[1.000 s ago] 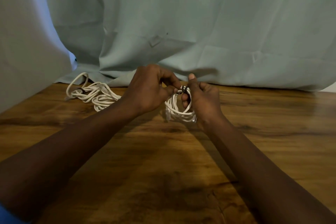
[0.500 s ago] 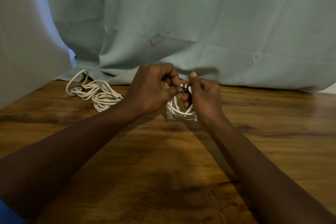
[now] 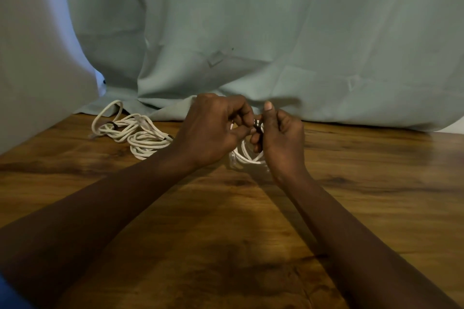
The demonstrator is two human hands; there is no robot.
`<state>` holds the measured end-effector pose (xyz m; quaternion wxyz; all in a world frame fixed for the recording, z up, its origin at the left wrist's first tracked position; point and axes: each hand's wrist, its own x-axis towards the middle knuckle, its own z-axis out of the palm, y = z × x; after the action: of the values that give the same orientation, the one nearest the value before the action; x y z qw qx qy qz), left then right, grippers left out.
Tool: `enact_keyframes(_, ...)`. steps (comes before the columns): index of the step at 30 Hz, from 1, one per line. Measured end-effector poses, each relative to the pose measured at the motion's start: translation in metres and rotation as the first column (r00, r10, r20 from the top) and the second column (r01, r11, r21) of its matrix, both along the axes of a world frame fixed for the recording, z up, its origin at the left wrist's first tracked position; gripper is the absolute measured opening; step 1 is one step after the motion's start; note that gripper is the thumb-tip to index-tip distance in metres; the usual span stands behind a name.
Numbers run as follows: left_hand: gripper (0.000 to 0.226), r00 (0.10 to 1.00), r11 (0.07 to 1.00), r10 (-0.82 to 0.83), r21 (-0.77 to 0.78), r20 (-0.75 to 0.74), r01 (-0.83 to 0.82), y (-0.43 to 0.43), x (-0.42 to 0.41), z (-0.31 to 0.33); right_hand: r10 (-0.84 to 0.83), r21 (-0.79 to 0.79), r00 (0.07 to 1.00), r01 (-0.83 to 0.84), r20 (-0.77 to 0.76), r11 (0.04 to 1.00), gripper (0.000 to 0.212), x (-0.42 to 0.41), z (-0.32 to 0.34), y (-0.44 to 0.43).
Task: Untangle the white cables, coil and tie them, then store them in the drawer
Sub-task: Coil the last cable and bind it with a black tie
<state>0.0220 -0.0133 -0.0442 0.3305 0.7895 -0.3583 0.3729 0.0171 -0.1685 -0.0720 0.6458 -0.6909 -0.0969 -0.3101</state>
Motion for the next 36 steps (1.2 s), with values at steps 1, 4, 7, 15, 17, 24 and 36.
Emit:
enact_keyframes(1, 0.015, 0.998, 0.999, 0.013, 0.046, 0.055, -0.016, 0.001, 0.000, 0.000, 0.029, -0.002, 0.999, -0.029, -0.018, 1.000, 0.051, 0.001, 0.000, -0.001)
enact_keyframes(4, 0.018, 0.991, 0.989, 0.006, 0.143, 0.136, -0.026, 0.008, 0.007, -0.001, 0.161, -0.006, 0.982, -0.162, -0.104, 0.987, 0.050, 0.001, 0.003, -0.005)
enact_keyframes(7, 0.026, 0.967, 0.965, 0.028, 0.246, 0.255, -0.093, 0.011, 0.010, 0.002, 0.245, -0.021, 0.954, -0.252, -0.172, 0.968, 0.054, -0.001, 0.008, -0.008)
enact_keyframes(15, 0.022, 0.981, 0.975, -0.172, 0.126, -0.087, 0.182, 0.017, 0.016, -0.003, 0.204, -0.235, 0.960, -0.247, -0.191, 0.940, 0.060, -0.011, 0.018, -0.013)
enact_keyframes(17, 0.017, 0.985, 0.980, -0.168, 0.104, -0.034, 0.171, 0.016, 0.016, -0.007, 0.169, -0.271, 0.969, -0.214, -0.180, 0.939, 0.066, -0.011, 0.017, -0.012)
enact_keyframes(24, 0.008, 0.991, 0.990, -0.131, 0.060, 0.006, 0.130, 0.018, 0.017, -0.011, 0.102, -0.358, 0.984, -0.148, -0.146, 0.922, 0.066, -0.011, 0.012, -0.005)
enact_keyframes(36, 0.013, 0.806, 0.889, -0.396, -0.403, -0.441, 0.217, 0.027, 0.032, -0.015, 0.183, -0.270, 0.974, -0.214, -0.138, 0.939, 0.014, -0.005, 0.014, -0.014)
